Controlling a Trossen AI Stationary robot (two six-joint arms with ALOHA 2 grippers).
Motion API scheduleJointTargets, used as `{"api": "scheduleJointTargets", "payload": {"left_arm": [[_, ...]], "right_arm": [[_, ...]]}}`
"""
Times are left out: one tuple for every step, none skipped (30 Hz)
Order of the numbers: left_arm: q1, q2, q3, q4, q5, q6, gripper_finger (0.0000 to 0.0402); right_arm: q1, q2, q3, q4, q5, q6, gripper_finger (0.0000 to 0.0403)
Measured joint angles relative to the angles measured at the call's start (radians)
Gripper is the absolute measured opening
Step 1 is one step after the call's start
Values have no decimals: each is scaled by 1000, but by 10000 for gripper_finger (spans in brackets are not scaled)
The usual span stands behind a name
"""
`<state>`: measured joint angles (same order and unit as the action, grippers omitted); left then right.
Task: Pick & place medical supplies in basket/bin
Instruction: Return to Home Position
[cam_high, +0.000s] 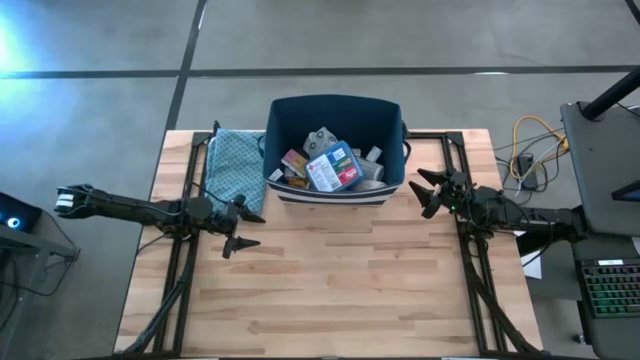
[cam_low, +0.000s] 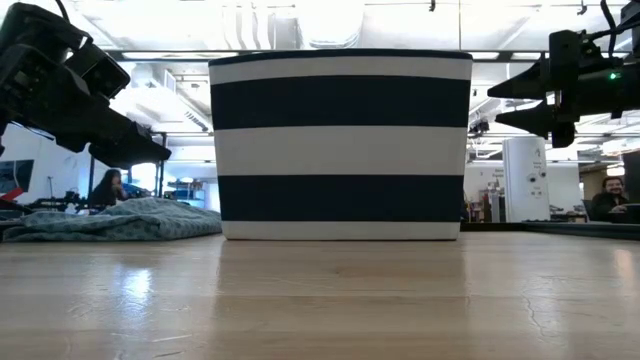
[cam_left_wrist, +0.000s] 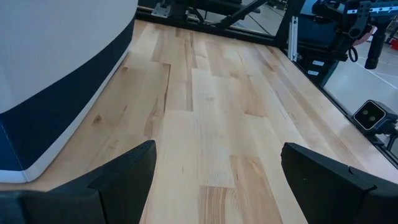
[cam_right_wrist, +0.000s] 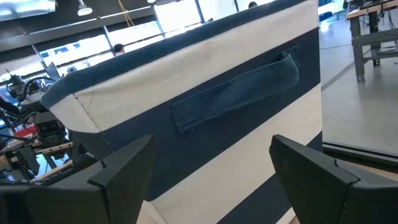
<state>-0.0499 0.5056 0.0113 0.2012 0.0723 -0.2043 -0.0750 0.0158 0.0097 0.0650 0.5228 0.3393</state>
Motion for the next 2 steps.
{"api": "scheduleJointTargets", "payload": {"left_arm": [[0,0,0,0,0,0,324],[0,0,0,0,0,0,324]], "right_arm": [[0,0,0,0,0,0,306],[0,0,0,0,0,0,306]]}}
